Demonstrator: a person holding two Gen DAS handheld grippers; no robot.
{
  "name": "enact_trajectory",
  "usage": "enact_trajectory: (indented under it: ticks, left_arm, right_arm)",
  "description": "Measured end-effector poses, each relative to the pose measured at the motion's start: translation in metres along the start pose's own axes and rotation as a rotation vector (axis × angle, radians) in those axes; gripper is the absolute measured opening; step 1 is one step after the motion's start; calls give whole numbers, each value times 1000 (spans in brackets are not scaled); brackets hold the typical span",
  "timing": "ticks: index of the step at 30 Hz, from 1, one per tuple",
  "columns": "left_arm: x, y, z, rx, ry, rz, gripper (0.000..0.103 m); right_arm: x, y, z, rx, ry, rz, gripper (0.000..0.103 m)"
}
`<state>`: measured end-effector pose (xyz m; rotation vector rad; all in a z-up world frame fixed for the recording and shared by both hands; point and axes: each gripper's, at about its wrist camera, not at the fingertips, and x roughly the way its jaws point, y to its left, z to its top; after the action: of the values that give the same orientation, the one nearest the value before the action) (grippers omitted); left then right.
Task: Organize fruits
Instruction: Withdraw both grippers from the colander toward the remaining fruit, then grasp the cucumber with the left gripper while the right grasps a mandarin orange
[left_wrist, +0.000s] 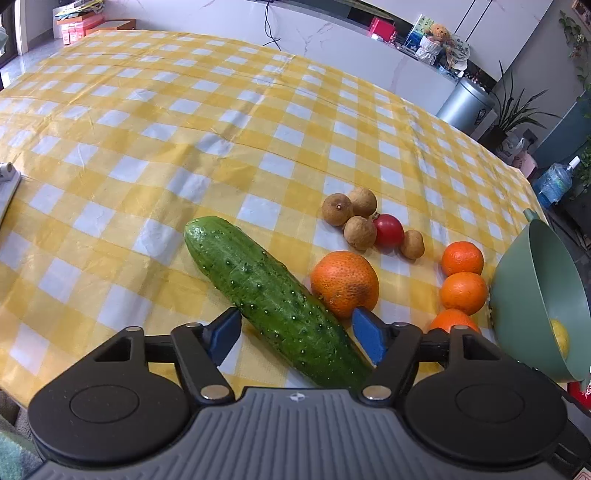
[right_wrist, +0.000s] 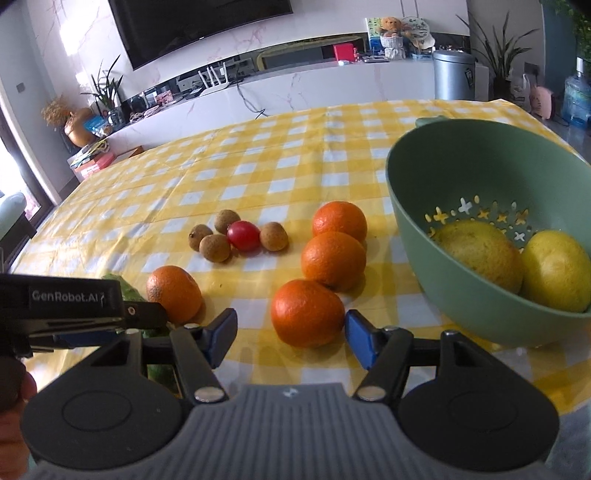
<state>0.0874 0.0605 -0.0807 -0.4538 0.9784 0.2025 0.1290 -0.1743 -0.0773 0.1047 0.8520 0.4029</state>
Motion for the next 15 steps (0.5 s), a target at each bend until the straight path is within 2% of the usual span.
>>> enact_trajectory:
  ticks: [5,6,7,9,15]
  left_arm:
    - [3,-1,-1,19,-11,-16,87]
    - [4,-1,-1,23,-9,-19,85]
    - [3,-2,-1,30,-6,-27,79]
    - [2,-5,-1,49,4,-25,75]
    - [-2,-8,2,108,38,-30,62]
  right_arm:
    - [6,4,1,-9,5,-14,63]
    - [8,3,2,-10,11,-19,61]
    - [10,3,2,-8,20,-24,60]
    - [13,1,2,4,32,-33,53]
    - [13,-1,1,9,42,-29,45]
